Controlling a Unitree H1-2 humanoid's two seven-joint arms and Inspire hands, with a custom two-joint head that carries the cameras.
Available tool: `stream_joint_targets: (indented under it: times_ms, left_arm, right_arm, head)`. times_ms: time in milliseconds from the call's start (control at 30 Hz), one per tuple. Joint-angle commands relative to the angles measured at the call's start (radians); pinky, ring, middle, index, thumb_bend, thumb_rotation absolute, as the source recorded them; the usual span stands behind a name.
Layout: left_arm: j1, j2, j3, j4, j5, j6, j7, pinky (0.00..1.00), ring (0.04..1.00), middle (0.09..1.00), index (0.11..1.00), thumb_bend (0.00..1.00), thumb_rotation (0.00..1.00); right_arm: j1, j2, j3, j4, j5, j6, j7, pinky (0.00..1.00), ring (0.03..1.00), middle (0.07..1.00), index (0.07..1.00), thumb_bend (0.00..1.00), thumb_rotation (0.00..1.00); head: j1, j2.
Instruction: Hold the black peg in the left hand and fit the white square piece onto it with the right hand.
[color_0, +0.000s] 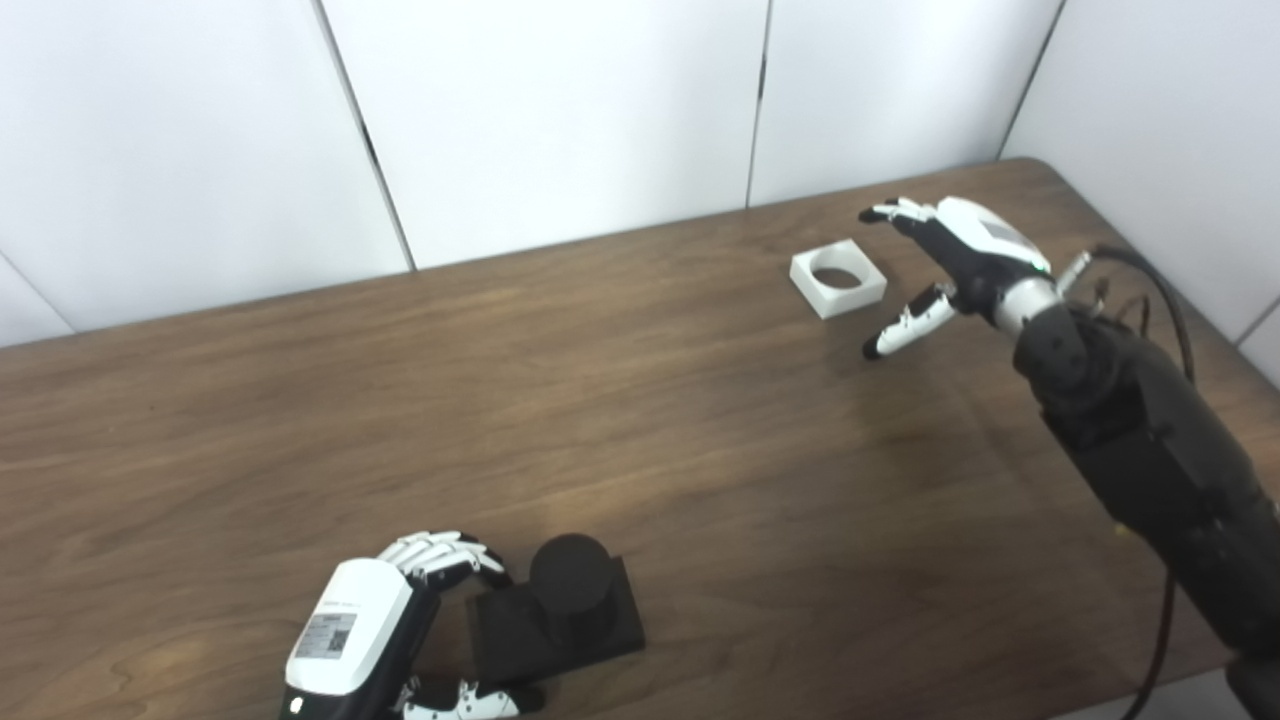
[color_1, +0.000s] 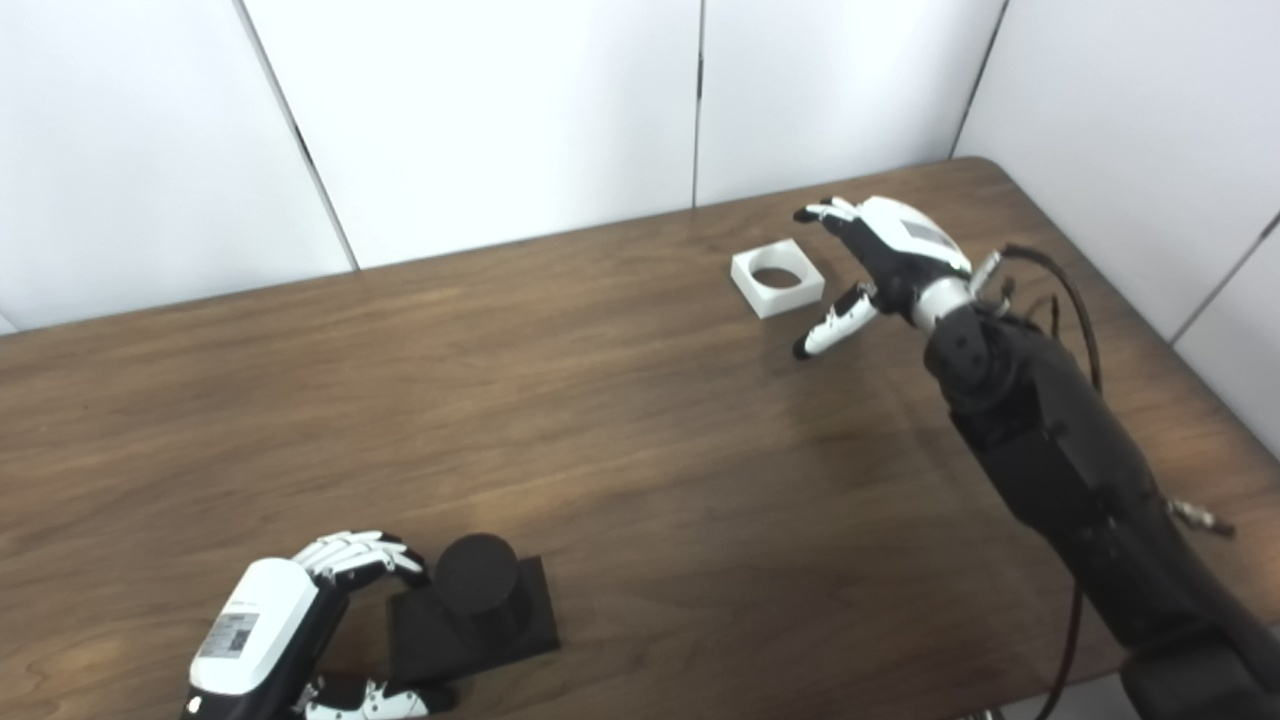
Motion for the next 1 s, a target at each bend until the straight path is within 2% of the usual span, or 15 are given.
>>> stream_joint_targets:
  times_ms: [0,167,433,700,833,967]
  left_arm:
    - [0.033,0.015,-0.022,0.045,0.009,-0.001,-0.057,0.80,0.780,0.708,0.487,0.52,0.04]
    - [0.038,0.012,-0.019,0.049,0.013,-0.009,-0.053,0.80,0.780,0.708,0.487,0.52,0.04]
    - [0.043,0.006,-0.017,0.054,0.013,-0.016,-0.050,0.80,0.776,0.707,0.487,0.52,0.05]
    - [0.049,0.002,-0.018,0.051,0.021,-0.016,-0.046,0.80,0.782,0.708,0.487,0.52,0.05]
    - [0.050,0.000,-0.019,0.045,0.022,-0.013,-0.049,0.80,0.781,0.708,0.487,0.52,0.05]
    - [0.050,0.000,-0.019,0.043,0.018,-0.015,-0.050,0.80,0.779,0.706,0.487,0.52,0.05]
  right_arm:
    - [-0.076,-0.042,0.009,0.021,-0.025,-0.047,-0.017,0.98,1.000,0.985,0.905,0.87,0.12]
    - [-0.136,-0.054,0.054,0.121,-0.064,-0.075,-0.022,0.99,1.000,0.981,0.900,0.86,0.12]
    - [-0.199,-0.051,0.095,0.219,-0.083,-0.105,-0.020,0.99,1.000,0.980,0.882,0.85,0.14]
    - [-0.259,-0.044,0.152,0.324,-0.109,-0.169,-0.034,0.97,0.999,0.968,0.875,0.84,0.15]
    - [-0.278,-0.044,0.176,0.342,-0.128,-0.191,-0.041,0.95,0.980,0.945,0.848,0.85,0.15]
    - [-0.296,-0.038,0.190,0.352,-0.141,-0.184,-0.025,0.96,0.979,0.929,0.821,0.84,0.14]
  head:
    - [-0.002,-0.001]
    - [-0.006,-0.007]
    - [-0.010,-0.016]
    - [-0.007,-0.016]
    - [-0.004,-0.016]
    - [-0.002,-0.016]
